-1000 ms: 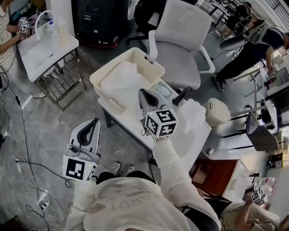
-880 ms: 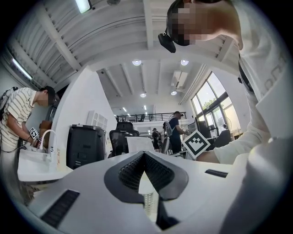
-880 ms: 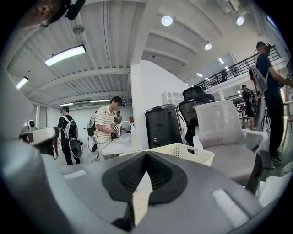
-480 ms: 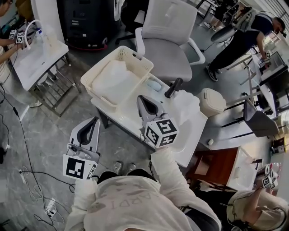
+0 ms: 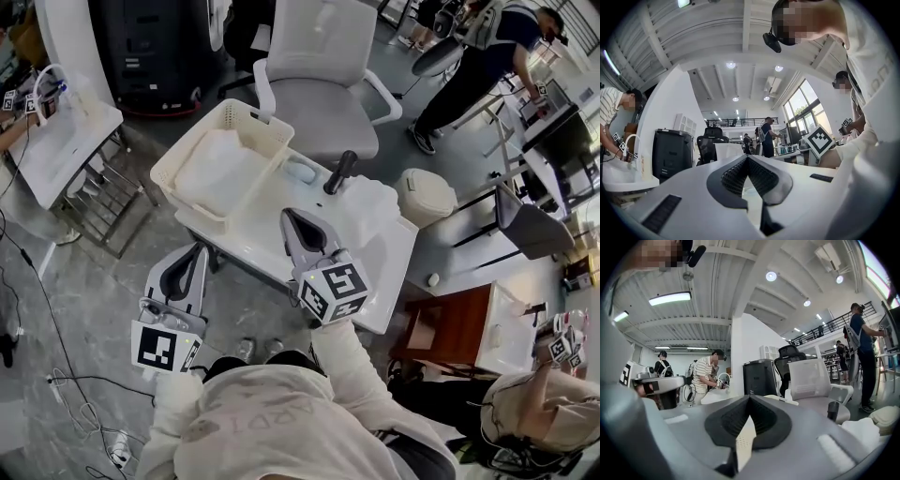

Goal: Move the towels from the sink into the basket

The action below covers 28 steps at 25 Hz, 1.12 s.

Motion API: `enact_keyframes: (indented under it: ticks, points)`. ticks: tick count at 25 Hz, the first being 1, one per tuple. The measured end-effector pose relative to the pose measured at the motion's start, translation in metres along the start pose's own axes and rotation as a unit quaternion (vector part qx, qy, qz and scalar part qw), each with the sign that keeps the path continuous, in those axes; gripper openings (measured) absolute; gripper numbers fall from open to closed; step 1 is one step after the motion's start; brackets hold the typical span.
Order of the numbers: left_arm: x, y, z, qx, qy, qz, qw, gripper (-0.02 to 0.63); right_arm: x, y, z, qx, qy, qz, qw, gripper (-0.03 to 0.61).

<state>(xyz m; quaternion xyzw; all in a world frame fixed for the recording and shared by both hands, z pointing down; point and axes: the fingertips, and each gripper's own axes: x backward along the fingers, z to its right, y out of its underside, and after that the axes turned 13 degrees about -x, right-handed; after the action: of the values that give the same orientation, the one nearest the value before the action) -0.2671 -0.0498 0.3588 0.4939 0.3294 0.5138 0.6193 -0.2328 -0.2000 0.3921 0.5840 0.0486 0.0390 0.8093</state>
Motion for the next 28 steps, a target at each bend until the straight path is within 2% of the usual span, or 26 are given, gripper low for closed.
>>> enact_keyframes:
  ticks: [11,28]
  points:
    - [-0.007,-0.010,0.021,0.001,0.028,0.015,0.9995,0.005,0.045,-0.012,0.000,0.013,0.024,0.033,0.999,0.010]
    - [-0.020,-0.024,0.044,0.001,0.059,0.032,0.9978,0.005,0.090,-0.016,-0.007,0.037,0.048,0.055,0.997,0.009]
